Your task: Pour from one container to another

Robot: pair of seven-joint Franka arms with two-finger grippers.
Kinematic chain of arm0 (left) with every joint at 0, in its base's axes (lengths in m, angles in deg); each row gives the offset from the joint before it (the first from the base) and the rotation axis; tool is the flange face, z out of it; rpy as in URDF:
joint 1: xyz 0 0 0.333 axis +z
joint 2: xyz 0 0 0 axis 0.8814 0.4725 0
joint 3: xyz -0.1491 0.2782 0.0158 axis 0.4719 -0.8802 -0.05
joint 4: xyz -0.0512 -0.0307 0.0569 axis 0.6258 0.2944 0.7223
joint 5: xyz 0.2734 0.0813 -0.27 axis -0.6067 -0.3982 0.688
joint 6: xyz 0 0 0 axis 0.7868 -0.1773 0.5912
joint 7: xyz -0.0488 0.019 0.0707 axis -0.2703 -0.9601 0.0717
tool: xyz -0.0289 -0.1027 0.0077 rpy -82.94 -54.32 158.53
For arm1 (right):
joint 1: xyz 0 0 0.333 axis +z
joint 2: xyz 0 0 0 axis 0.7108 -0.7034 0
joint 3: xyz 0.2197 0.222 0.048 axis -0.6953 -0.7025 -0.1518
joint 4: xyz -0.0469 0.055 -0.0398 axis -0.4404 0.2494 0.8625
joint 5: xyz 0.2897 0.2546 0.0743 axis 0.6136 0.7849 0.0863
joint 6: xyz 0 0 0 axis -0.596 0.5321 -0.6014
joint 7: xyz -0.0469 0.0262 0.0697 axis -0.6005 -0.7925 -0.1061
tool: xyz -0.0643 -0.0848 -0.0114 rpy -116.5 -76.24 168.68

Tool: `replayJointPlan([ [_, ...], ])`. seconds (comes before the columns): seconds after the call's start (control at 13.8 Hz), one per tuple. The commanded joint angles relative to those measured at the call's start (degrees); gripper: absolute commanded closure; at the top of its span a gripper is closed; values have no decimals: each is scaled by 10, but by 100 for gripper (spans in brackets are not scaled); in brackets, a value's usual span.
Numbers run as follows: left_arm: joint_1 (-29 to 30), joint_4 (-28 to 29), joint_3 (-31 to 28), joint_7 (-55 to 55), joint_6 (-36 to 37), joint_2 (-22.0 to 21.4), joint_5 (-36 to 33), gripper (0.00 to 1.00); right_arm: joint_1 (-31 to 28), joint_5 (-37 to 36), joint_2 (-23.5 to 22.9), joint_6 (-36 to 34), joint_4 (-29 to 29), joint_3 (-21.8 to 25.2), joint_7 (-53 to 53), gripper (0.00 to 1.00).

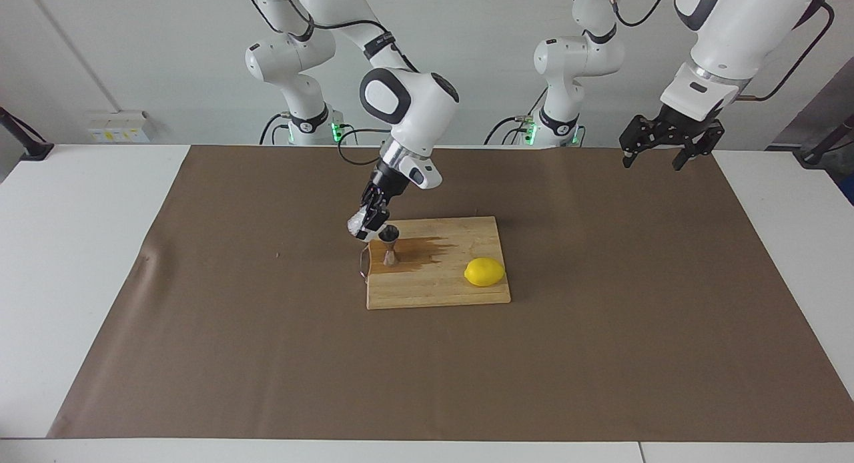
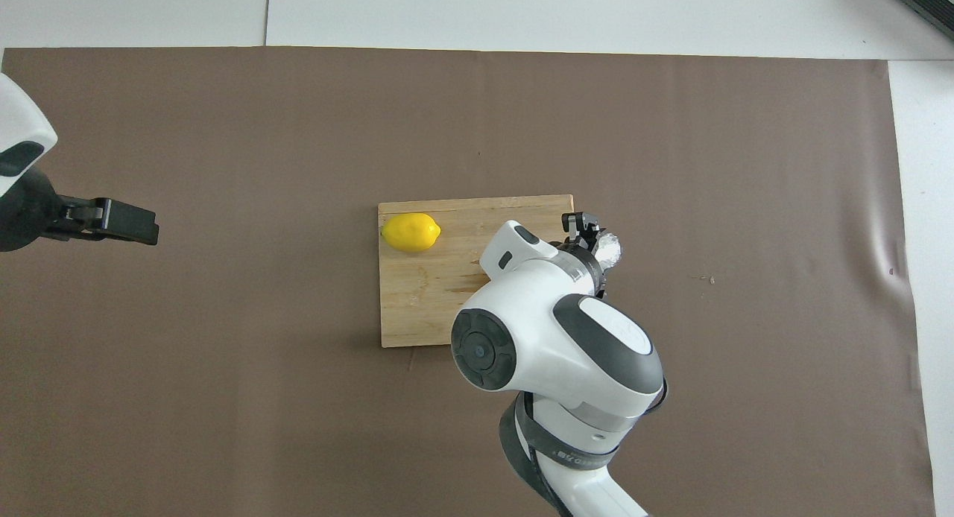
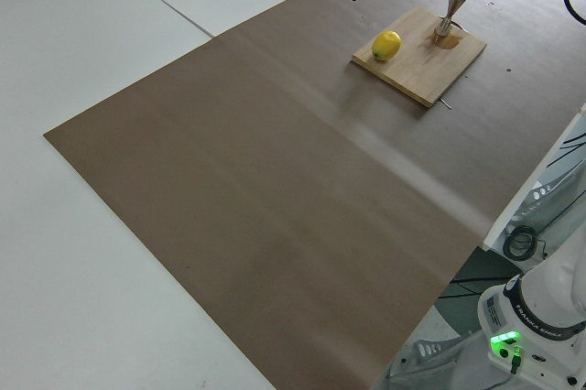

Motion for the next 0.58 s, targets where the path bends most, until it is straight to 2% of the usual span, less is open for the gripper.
replayJointPlan([
  [0.0, -1, 20, -4, 5, -4, -18, 4, 0, -19, 36, 13, 8, -1, -5, -2, 100],
  [0.29, -1, 19, -4, 5, -4, -18, 4, 0, -37, 74, 13, 8, -8, -5, -27, 100],
  [0.51, -2, 19, -4, 5, -4, -18, 4, 0, -60, 129, 10, 14, -15, -5, -72, 100],
])
